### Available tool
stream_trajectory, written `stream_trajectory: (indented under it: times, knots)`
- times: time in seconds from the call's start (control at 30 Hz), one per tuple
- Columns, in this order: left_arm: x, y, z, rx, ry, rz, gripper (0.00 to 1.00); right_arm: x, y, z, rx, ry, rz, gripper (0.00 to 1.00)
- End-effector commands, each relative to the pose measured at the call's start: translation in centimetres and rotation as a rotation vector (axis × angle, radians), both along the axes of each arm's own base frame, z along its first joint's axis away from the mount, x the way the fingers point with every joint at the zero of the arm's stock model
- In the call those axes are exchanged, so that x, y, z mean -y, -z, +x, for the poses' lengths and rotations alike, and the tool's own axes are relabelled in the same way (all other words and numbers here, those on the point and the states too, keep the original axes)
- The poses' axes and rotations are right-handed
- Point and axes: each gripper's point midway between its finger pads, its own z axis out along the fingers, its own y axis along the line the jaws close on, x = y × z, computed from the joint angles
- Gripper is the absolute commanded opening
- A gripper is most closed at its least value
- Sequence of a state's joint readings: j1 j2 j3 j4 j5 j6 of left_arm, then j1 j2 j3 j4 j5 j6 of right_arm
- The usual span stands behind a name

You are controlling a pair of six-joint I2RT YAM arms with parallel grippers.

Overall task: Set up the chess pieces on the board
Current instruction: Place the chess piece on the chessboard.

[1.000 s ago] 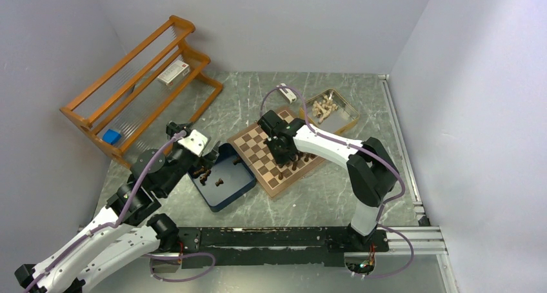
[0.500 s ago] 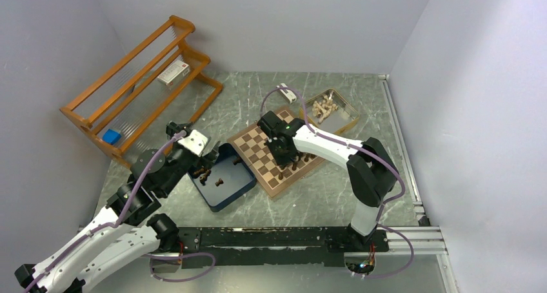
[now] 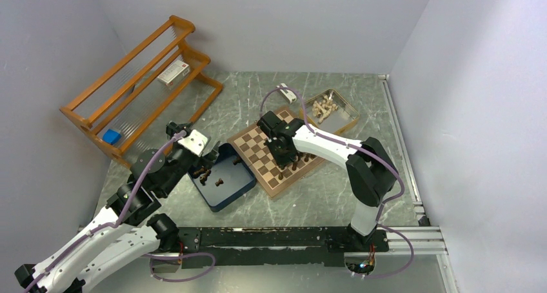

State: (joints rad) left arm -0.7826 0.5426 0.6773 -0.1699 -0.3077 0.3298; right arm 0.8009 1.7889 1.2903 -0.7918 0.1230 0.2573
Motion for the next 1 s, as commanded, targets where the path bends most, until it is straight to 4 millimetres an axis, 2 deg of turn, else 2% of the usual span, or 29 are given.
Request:
stream_trajectory:
  times: [0.0, 0.63, 0.97]
  knots:
    - [-0.19, 0.17, -0.09, 0.002, -0.004, 0.017, 1.00, -0.51, 0.36, 0.34, 0.004, -0.006, 0.000, 0.20]
    - [0.04, 0.33, -0.05, -0.002, 0.005, 0.023, 1.00, -0.71, 0.08, 0.84, 0.020, 0.001, 0.000, 0.14]
    - [0.06, 0.35, -0.06, -0.002, 0.006, 0.023, 1.00, -0.57, 0.24, 0.91, 0.022, 0.003, -0.010, 0.16]
